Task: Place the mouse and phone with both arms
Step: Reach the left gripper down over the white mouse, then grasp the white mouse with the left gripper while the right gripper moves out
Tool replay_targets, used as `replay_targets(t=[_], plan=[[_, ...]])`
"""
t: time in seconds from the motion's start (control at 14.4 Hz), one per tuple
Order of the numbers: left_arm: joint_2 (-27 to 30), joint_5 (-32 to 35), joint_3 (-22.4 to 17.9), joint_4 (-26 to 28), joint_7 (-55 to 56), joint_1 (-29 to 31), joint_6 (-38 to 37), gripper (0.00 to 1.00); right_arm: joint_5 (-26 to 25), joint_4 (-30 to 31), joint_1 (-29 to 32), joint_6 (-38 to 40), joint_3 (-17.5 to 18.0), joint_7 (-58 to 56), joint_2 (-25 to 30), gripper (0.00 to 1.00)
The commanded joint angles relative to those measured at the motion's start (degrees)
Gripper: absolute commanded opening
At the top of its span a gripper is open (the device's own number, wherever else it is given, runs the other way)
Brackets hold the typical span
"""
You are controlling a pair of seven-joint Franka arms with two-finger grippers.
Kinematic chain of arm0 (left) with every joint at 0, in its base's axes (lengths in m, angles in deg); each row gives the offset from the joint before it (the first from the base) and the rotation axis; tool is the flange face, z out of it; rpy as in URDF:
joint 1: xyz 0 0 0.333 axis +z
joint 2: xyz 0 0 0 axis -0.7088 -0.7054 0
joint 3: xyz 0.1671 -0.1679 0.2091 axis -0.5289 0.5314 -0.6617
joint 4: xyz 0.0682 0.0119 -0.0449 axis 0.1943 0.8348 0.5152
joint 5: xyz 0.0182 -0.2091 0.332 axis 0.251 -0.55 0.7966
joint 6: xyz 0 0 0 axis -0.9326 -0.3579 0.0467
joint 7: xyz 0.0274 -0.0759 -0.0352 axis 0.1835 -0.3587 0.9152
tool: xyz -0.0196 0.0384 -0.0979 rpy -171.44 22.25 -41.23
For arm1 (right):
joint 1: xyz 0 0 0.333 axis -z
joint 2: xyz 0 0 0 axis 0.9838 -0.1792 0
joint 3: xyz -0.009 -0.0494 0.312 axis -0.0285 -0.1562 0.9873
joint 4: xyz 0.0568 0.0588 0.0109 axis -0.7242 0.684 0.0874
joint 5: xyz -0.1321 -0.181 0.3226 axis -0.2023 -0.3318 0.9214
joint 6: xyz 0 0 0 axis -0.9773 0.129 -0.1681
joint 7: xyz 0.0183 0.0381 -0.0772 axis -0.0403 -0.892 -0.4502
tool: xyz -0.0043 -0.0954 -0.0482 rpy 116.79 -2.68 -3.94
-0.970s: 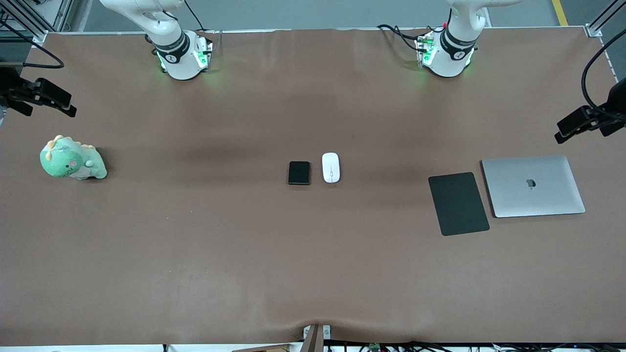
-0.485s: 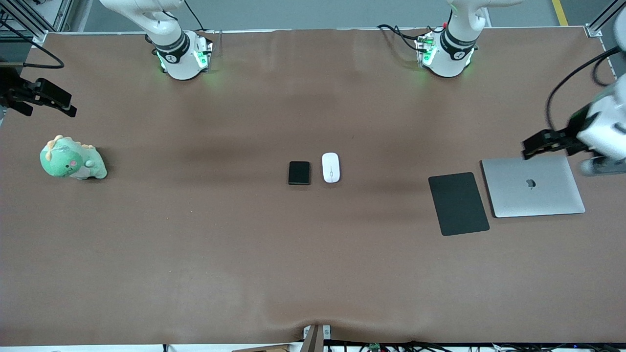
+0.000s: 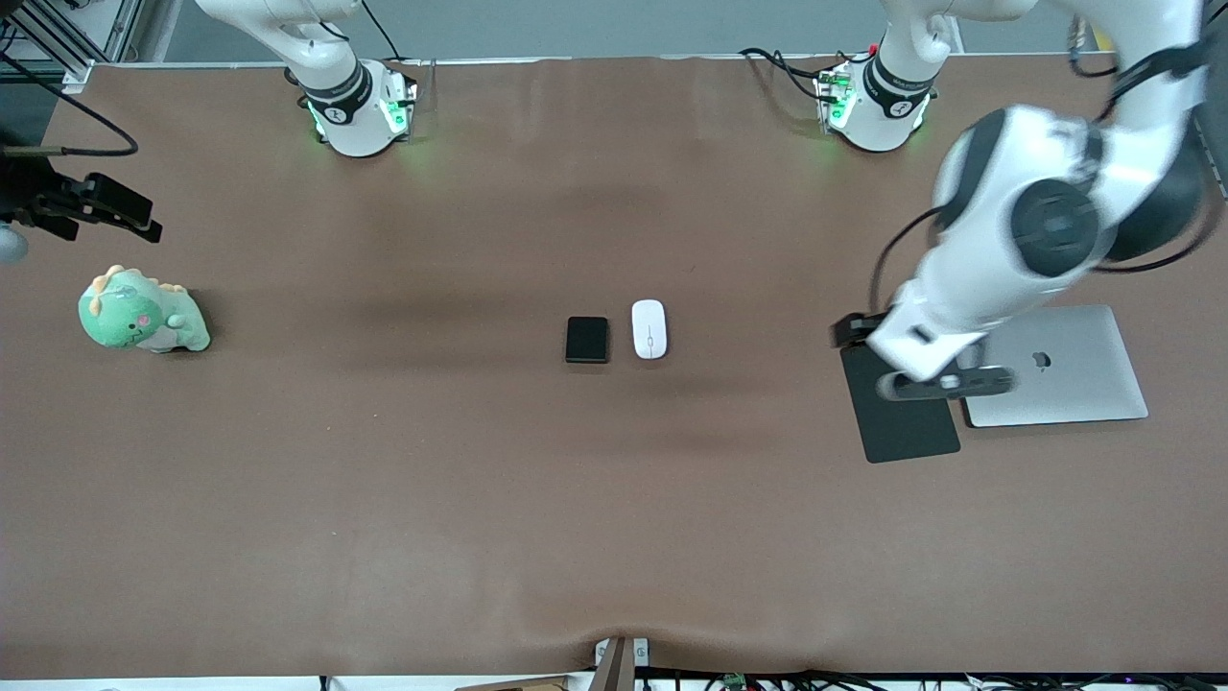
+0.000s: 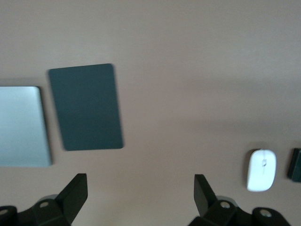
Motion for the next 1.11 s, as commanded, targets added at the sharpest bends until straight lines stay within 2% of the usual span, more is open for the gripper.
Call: replay_targets(t=[0.0, 0.21, 0.48, 0.76, 1.04], plan=[[-2.06, -0.36, -0.06, 2.81, 4.84, -4.13, 6.86, 1.0, 0.95, -1.2, 1.89, 0.51, 0.79, -0.93, -1.51, 1.0], [-7.25, -0.36, -0.24, 3.07, 9.67, -10.9, 11.17, 1.0, 0.86, -1.11, 2.42, 0.51, 0.79, -1.1, -2.3, 1.0], [-12.97, -0.1, -0.24, 3.43, 17.23, -16.1, 20.3, 1.0, 0.6, -1.02, 2.16, 0.43, 0.79, -1.81, -3.18, 1.0], [-17.1, -0.01, -0.33, 3.52, 23.3, -19.27, 24.45, 1.0, 0.07, -0.93, 1.46, -0.1, 0.88, -1.46, -4.32, 1.0], [-20.45, -0.1, -0.24, 3.52, 24.01, -20.85, 28.58, 1.0, 0.95, -0.93, -0.03, -0.54, 1.14, -1.19, -6.26, 1.0]])
